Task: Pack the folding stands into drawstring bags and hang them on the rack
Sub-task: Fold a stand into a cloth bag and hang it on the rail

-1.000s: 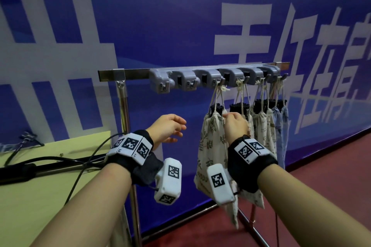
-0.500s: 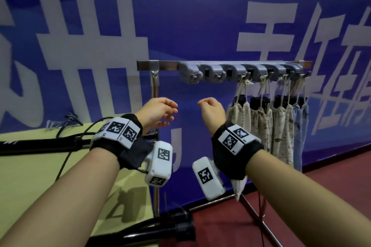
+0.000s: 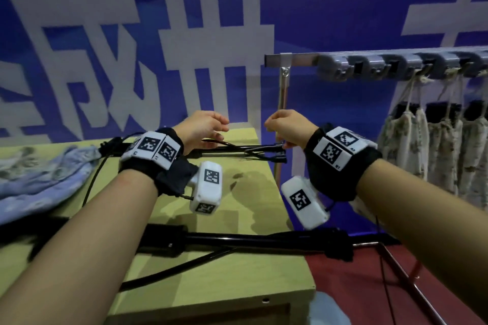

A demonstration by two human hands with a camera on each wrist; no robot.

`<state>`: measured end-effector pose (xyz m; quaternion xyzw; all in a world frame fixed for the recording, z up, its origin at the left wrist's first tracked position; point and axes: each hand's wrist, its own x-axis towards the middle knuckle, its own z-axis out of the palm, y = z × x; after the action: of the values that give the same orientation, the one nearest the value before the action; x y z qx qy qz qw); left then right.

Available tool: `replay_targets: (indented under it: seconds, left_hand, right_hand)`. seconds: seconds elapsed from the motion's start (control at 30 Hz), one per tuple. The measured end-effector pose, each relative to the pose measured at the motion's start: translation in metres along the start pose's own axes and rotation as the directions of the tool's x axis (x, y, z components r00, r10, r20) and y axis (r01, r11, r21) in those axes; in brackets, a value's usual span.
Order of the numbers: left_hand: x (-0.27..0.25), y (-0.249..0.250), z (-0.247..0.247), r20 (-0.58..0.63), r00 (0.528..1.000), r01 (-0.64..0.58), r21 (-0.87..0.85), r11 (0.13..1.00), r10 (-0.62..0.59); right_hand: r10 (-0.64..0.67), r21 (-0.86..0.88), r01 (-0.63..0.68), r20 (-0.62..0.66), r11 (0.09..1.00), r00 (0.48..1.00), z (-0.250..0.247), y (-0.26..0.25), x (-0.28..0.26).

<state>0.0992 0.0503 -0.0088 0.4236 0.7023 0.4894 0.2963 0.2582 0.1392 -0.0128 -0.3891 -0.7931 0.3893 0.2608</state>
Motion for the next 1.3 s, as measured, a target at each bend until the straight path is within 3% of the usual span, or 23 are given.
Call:
replay_targets:
  seconds: [0.23,0.33,0.5,0.63,0.7,0.87,1.1,1.3]
  left_hand:
    - [-0.005,-0.049,-0.021,-0.116,0.984,0.122,-0.131,0.984,-0.138]
    - [-0.012,-0.056,-0.031,-0.136,0.977,0.141,-0.155,0.978,-0.162]
    - [-0.027,-0.052,-0.067,-0.161,0.975,0.144,-0.062,0.988,-0.152]
    - [-0.042,-0.054,-0.085,-0.174,0.969,0.186,0.042,0.982,-0.176]
    - [-0.048,-0.056,-0.088,-0.169,0.97,0.193,0.078,0.978,-0.177]
    - [-0.057,-0.053,-0.093,-0.139,0.979,0.168,0.129,0.977,-0.15]
    - [-0.06,-0.047,-0.094,-0.137,0.985,0.126,0.14,0.982,-0.107]
    - [-0.053,-0.062,-0.085,-0.157,0.98,0.135,0.096,0.986,-0.118]
  right_hand:
    - [0.071,0.017,-0.073,0.11,0.997,0.991,0.049,-0.028,-0.005]
    - [0.048,-0.079,-0.028,0.269,0.996,0.962,0.072,-0.036,-0.012]
    - [0.064,-0.278,0.155,0.644,0.948,0.762,0.098,-0.054,-0.031]
    - [0.154,-0.45,0.367,0.777,0.814,0.61,0.112,-0.066,-0.048]
    - [0.212,-0.517,0.432,0.787,0.739,0.58,0.119,-0.068,-0.056]
    - [0.243,-0.628,0.503,0.736,0.595,0.632,0.133,-0.068,-0.068]
    - [0.195,-0.646,0.5,0.703,0.577,0.684,0.139,-0.065,-0.065]
    - [0.082,-0.71,0.496,0.609,0.5,0.789,0.136,-0.061,-0.045]
